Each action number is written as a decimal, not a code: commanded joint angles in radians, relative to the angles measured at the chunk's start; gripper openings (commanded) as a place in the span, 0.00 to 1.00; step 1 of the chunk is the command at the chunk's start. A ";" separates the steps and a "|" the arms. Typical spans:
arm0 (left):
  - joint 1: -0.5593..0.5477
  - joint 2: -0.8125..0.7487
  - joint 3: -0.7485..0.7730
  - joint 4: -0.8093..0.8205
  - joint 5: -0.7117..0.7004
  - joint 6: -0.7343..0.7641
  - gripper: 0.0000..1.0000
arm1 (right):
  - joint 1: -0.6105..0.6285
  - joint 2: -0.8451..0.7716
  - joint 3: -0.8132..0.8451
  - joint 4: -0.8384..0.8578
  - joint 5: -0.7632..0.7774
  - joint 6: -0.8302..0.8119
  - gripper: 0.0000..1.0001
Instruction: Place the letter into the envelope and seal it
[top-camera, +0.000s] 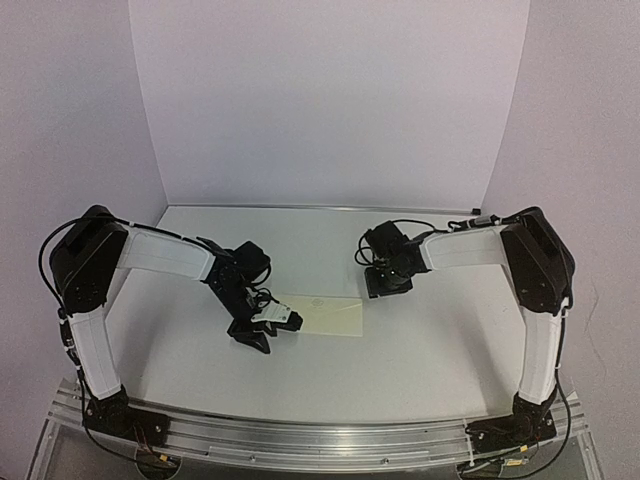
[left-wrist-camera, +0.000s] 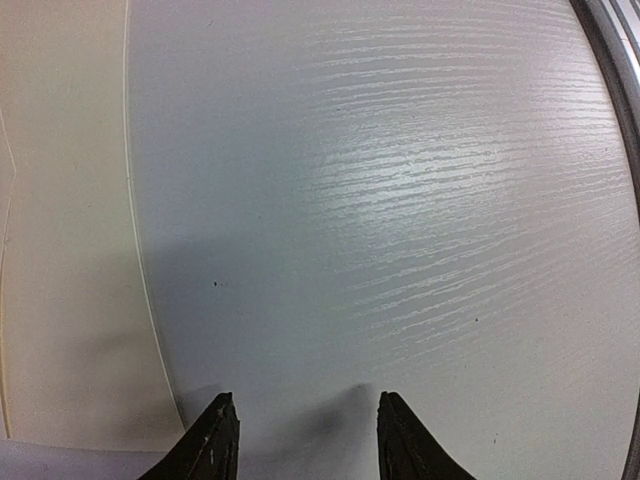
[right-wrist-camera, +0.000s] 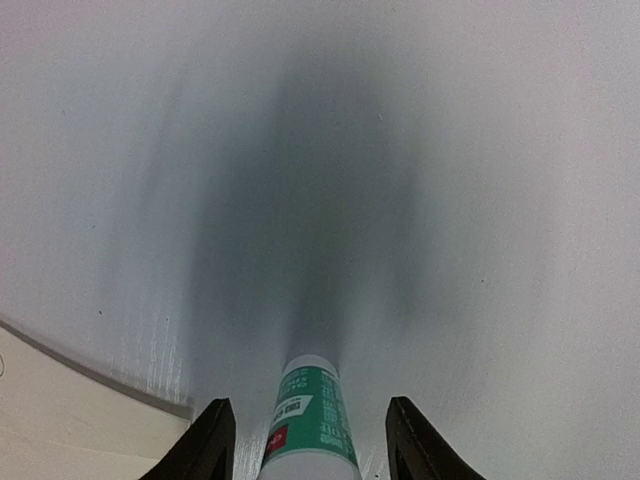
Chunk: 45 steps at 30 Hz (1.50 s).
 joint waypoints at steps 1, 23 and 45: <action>0.001 -0.066 -0.008 -0.025 0.022 -0.014 0.47 | -0.001 -0.014 0.045 -0.016 -0.031 -0.011 0.69; 0.274 -0.277 0.249 -0.011 0.472 -0.561 0.67 | -0.009 -0.293 0.292 -0.148 -0.296 -0.236 0.95; 0.801 -0.720 -0.631 0.757 -0.334 -1.241 1.00 | -0.646 -1.228 -0.878 0.289 -0.116 -0.209 0.98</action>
